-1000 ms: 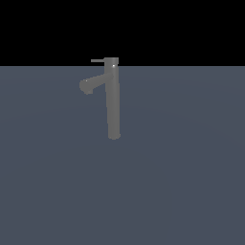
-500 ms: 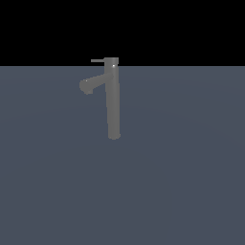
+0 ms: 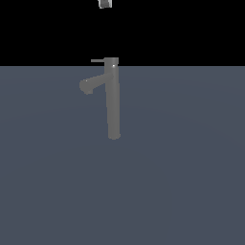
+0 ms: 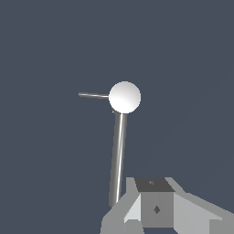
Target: Turn on the faucet by rotating a designated handle.
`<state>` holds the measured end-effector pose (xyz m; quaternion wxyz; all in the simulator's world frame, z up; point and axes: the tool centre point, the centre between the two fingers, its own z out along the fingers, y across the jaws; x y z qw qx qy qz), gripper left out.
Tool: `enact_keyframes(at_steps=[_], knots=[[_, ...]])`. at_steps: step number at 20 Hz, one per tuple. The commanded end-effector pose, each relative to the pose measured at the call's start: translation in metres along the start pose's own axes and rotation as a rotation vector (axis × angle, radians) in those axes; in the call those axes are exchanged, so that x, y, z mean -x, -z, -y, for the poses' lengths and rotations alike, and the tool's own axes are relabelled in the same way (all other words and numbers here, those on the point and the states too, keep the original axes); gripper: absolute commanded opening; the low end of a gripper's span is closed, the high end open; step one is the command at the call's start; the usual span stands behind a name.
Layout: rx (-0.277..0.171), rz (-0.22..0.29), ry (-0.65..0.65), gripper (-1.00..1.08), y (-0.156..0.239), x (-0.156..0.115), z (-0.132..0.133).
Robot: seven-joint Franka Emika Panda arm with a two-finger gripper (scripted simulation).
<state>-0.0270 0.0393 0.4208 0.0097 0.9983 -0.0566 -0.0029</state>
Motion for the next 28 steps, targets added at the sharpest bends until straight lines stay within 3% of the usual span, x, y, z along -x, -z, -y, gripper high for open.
enact_keyframes(at_steps=[1, 14, 28], knots=[[0.0, -0.002, -0.011, -1.0, -0.013, -0.019, 0.007], [-0.013, -0.004, -0.062, -1.0, -0.089, -0.098, 0.042], [-0.02, -0.004, -0.079, -1.0, -0.118, -0.119, 0.053]])
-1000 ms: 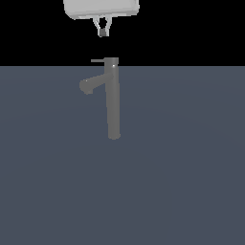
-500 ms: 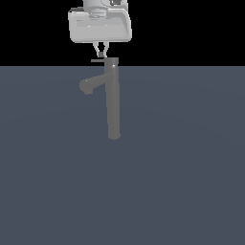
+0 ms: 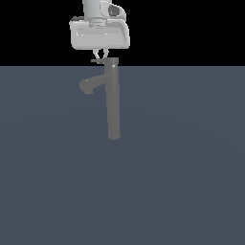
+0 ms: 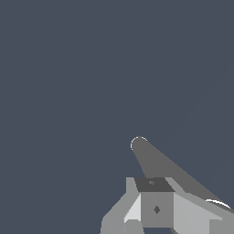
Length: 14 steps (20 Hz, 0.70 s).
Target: Turn on the faucet by rotating a designated handle.
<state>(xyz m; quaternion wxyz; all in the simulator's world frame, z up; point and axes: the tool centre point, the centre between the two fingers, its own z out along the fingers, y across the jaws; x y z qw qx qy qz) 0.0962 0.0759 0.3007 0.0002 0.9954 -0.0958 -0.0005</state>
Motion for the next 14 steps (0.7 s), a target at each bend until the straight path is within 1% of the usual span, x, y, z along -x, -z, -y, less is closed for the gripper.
enact_keyframes(at_steps=[1, 14], knots=[[0.0, -0.001, 0.0, -1.0, 0.0, 0.0, 0.0], [0.0, -0.001, 0.0, -1.0, 0.0, 0.035, 0.011]])
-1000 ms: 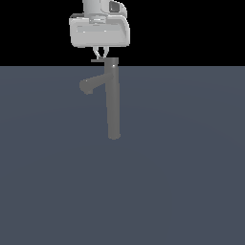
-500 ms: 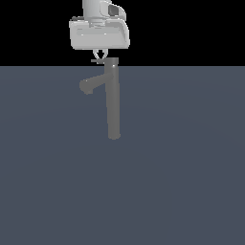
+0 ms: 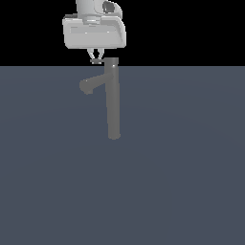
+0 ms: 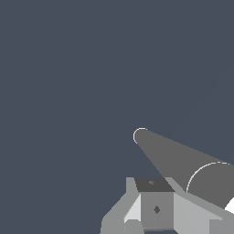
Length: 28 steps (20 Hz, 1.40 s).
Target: Turn on the faucet by rotating a designated handle.
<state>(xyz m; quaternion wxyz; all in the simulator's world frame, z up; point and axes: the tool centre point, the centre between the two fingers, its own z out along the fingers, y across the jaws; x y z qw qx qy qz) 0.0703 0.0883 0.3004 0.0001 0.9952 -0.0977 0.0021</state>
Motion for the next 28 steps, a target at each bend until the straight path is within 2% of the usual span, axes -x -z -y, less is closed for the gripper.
enact_keyframes(at_steps=[1, 3, 4, 22, 23, 24, 28], knots=[[0.0, 0.004, 0.003, -1.0, 0.0, 0.011, 0.004], [0.0, 0.004, 0.003, -1.0, 0.0, 0.014, 0.005], [-0.001, -0.005, -0.005, -1.0, 0.0, 0.005, -0.001], [0.0, 0.004, 0.003, -1.0, 0.0, 0.057, -0.017], [0.0, 0.004, 0.003, -1.0, 0.0, 0.057, -0.017], [-0.004, -0.014, -0.01, -1.0, 0.0, 0.043, -0.022], [-0.003, -0.009, -0.006, -1.0, 0.0, 0.052, -0.034]])
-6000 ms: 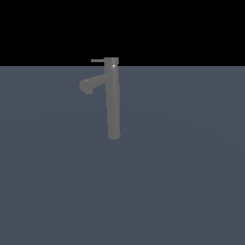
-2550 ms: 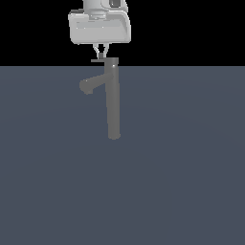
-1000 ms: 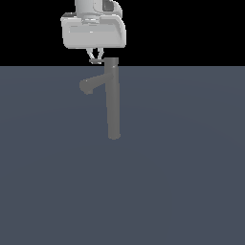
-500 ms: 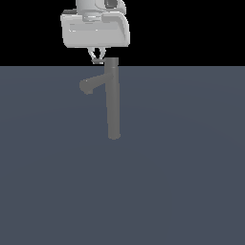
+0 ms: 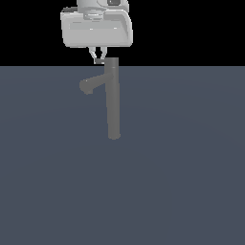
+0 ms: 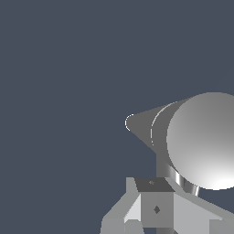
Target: Turn on the faucet by rotating a designated handle.
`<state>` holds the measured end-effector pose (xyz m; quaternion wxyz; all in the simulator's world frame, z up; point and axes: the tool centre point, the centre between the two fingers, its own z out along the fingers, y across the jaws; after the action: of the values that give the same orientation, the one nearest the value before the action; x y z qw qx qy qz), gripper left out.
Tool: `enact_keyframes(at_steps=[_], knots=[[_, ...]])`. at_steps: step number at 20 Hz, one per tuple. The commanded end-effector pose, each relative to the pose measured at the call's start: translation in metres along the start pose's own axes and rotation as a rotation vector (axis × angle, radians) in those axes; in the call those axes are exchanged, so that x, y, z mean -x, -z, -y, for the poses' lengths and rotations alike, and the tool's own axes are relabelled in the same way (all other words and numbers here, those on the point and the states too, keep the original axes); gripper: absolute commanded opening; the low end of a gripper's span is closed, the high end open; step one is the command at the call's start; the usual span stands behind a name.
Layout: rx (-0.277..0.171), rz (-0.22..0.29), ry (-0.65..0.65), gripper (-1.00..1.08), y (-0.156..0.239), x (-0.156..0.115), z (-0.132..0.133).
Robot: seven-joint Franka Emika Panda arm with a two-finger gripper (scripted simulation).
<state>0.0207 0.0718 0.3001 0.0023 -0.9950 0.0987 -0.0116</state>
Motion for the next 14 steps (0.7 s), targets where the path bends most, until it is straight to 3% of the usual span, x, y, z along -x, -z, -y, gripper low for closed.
enact_keyframes(at_steps=[1, 9, 10, 11, 14], knots=[[0.004, 0.011, -0.003, -1.0, 0.0, 0.008, -0.012], [0.007, 0.023, 0.005, -1.0, 0.001, 0.027, -0.038], [0.007, 0.023, 0.005, -1.0, 0.001, 0.027, -0.038], [0.0, 0.011, 0.032, -1.0, 0.002, 0.024, -0.019], [0.002, 0.015, 0.023, -1.0, 0.002, 0.016, -0.04]])
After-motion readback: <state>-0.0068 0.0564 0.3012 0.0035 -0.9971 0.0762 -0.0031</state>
